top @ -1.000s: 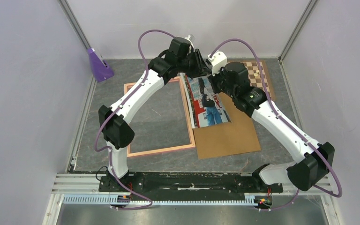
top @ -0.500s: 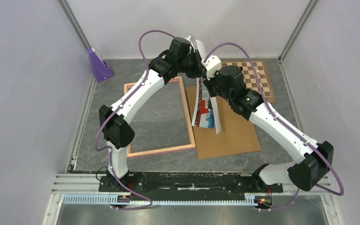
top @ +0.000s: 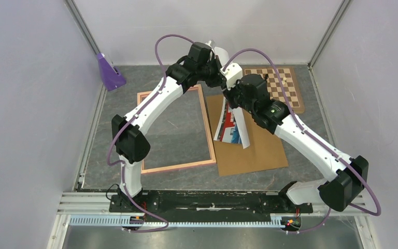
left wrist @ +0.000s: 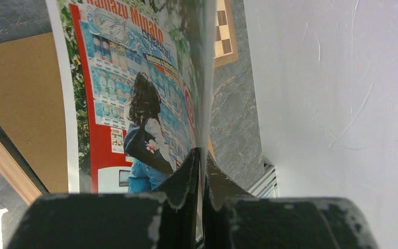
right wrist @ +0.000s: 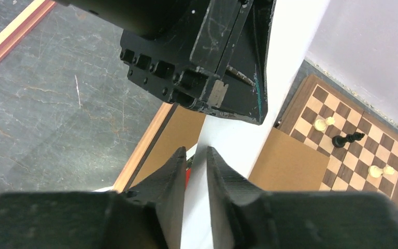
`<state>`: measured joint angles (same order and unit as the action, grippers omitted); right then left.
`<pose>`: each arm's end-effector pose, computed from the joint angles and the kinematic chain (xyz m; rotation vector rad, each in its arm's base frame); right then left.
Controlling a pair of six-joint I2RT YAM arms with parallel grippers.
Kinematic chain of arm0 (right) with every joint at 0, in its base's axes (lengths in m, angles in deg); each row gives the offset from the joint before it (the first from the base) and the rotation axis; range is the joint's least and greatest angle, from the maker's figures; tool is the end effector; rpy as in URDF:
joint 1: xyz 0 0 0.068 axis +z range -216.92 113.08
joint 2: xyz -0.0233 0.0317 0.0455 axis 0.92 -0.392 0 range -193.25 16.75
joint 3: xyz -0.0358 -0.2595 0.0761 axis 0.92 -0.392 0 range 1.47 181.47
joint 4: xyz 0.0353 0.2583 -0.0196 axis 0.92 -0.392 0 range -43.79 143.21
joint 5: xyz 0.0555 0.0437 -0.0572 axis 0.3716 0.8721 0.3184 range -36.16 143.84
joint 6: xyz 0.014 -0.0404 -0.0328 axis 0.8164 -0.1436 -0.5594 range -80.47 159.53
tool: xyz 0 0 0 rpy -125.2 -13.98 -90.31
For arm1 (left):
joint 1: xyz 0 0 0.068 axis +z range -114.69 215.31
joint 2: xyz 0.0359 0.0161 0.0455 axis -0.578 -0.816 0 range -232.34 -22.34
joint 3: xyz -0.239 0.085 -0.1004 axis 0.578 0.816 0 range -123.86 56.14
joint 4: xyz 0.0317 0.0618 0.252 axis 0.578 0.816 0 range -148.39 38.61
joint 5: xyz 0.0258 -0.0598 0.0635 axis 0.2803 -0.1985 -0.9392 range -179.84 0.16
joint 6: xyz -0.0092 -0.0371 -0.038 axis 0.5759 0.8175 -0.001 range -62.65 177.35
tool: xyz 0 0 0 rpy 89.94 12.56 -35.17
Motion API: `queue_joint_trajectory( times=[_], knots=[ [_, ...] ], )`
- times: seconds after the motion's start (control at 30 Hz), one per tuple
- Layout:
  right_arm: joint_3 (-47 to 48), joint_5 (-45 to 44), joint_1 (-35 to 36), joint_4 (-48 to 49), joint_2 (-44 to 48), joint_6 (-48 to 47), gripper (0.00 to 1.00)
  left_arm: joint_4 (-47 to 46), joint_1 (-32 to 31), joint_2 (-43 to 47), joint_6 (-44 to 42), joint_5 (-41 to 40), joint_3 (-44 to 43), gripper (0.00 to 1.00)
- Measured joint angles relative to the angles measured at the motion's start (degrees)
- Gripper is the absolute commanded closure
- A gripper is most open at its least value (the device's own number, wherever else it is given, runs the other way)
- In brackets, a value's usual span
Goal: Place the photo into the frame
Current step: Turn over the photo from the photo frame.
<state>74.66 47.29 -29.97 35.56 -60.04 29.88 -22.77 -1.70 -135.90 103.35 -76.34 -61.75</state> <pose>0.2501 0.1830 0.3754 -0.6989 1.8149 0.2057 0.3607 -0.2824 0.3774 -0.0275 2.3064 -1.0618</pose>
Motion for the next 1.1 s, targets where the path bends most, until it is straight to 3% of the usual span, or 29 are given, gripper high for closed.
queue_joint_trajectory(
  times=[0.07,0.37,0.53,0.8,1.1],
  knots=[
    [-0.2,0.0,0.1,0.0,0.0,-0.2,0.62,-0.2,0.0,0.0,0.0,0.0,0.0,0.97],
    [-0.9,0.0,0.1,-0.1,0.1,-0.2,0.26,-0.4,0.1,0.0,0.0,0.0,0.1,0.98],
    [-0.9,0.5,0.1,-0.5,1.2,-0.2,0.12,-0.7,0.5,0.0,-0.3,0.0,0.2,0.98],
    [0.2,3.3,-1.5,-1.5,6.2,0.3,0.09,-1.8,2.0,0.4,-3.9,0.8,3.1,0.98],
    [0.1,2.2,-8.7,-1.6,13.1,1.4,0.09,-4.5,7.7,7.3,-10.6,12.1,11.8,0.98]
  ],
)
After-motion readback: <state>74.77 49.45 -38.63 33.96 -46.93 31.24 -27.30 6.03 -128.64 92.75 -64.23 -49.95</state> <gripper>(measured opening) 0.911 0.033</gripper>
